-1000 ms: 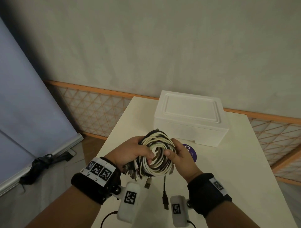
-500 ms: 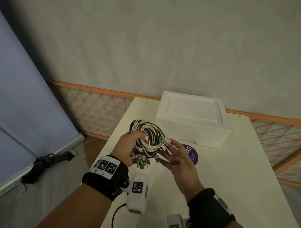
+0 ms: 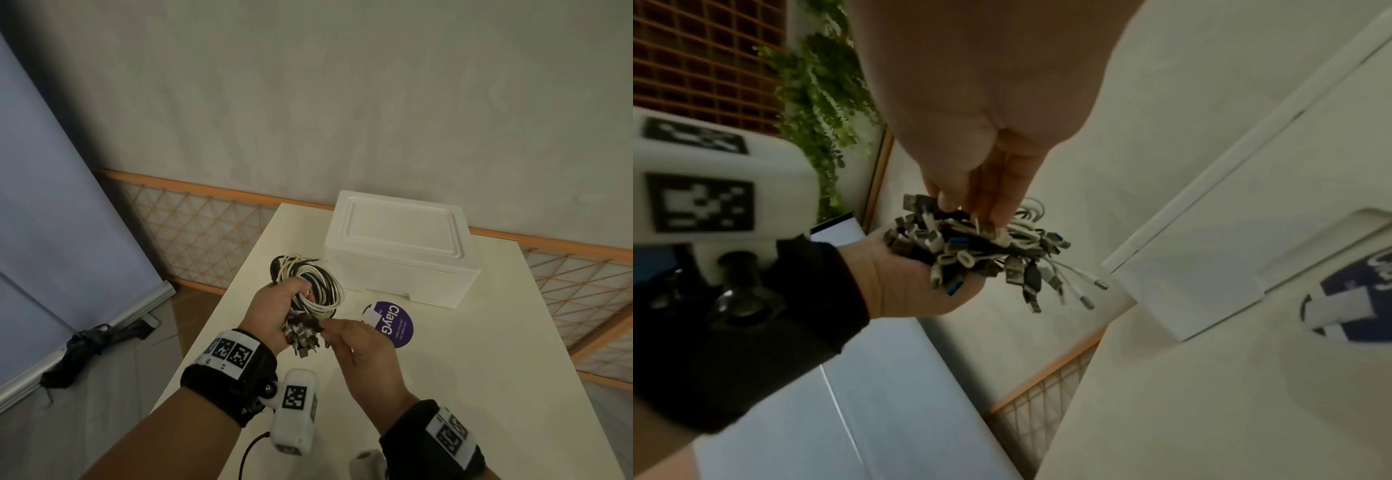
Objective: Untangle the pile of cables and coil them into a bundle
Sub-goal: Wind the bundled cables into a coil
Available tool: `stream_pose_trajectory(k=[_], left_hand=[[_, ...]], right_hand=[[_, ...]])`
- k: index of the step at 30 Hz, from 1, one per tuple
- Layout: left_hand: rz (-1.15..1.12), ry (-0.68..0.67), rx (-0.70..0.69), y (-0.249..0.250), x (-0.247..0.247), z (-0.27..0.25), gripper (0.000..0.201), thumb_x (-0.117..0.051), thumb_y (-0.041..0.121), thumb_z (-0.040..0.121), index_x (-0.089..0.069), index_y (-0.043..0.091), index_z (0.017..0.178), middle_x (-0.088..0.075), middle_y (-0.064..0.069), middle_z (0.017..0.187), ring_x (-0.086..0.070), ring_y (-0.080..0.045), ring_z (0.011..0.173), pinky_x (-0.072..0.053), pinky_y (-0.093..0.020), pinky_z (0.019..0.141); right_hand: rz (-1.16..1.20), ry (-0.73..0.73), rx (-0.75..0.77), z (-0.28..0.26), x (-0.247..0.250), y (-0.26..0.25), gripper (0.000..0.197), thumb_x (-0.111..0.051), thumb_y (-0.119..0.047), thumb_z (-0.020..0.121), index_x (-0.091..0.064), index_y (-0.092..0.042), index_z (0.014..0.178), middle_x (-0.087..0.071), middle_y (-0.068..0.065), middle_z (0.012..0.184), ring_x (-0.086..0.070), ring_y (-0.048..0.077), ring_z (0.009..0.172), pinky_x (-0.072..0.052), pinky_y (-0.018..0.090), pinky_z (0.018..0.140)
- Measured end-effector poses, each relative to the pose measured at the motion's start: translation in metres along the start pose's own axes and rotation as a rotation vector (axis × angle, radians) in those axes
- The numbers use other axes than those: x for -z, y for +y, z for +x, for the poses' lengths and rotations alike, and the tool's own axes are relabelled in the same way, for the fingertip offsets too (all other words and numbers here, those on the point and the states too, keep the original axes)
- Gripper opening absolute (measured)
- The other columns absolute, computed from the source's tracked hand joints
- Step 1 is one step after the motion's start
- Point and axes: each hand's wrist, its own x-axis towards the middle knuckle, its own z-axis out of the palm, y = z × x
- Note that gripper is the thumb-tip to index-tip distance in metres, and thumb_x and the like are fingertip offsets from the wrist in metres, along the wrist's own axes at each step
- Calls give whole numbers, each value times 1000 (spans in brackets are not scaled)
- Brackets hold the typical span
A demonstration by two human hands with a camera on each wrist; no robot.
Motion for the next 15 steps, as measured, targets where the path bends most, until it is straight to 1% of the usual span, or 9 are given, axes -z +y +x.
stream_pose_trajectory(k=[2,4,6,7,8,9,10,13,15], left_hand=[[8,-40,-10,-2,-1,-1,23,-62,5,80,-59,6,57,-60,-10,57,-60,-21,48,-49,-28,54],[6,-77,-27,-2,-1,-3,22,-63,8,82,-59,7,60,-60,-9,58,-60,-21,49,-49,-27,51],[12,-120,-49,-2,-1,-2,18,-69,16,82,-61,5,70,-62,-11,64,-62,-24,55,-51,-29,53],[17,-143,-64,-2,0,-1,23,-73,22,79,-62,2,78,-62,-13,71,-62,-26,61,-52,-31,58],[16,-171,-65,-2,1,0,37,-79,30,74,-62,1,89,-61,-17,79,-61,-27,70,-52,-34,64],[11,-200,-60,-3,2,0,52,-84,37,67,-60,3,98,-58,-19,86,-59,-29,76,-51,-36,69],[-1,-243,-54,-4,3,1,64,-88,42,58,-59,5,101,-57,-18,88,-57,-29,78,-49,-37,71],[-20,-356,-92,-7,7,3,73,-95,43,40,-60,3,91,-61,-14,78,-61,-25,65,-52,-33,64],[-21,-451,-105,-6,8,0,81,-96,37,42,-57,0,103,-61,-15,82,-62,-24,64,-53,-34,62]], right_hand=[[-17,16,-19,5,-4,2,25,-65,-1,80,-70,-16,100,-70,-5,82,-58,-1,79,-38,-2,75],[-2,18,-25,8,-6,1,16,-61,-10,84,-70,-16,97,-70,-5,81,-54,-6,78,-40,-1,73],[44,18,-72,8,-7,-1,15,-55,-23,87,-67,-22,95,-68,-9,82,-55,-5,78,-44,3,71],[77,14,-128,10,-7,-3,13,-53,-26,87,-64,-28,93,-66,-14,81,-57,-3,77,-46,7,68],[110,4,-181,12,-9,-3,10,-54,-26,87,-61,-31,92,-62,-19,78,-58,0,75,-48,12,65],[122,1,-214,14,-9,-3,10,-55,-23,86,-60,-31,91,-60,-22,76,-59,1,75,-48,13,64],[121,7,-218,16,-11,-3,12,-57,-19,85,-62,-29,87,-58,-24,76,-58,-1,76,-46,11,64],[101,7,-217,21,-11,-2,8,-61,-11,81,-67,-17,81,-57,-21,77,-56,-3,79,-43,7,66],[151,-5,-262,23,-9,2,10,-65,-7,82,-67,-16,79,-60,-19,76,-58,0,76,-45,9,65]])
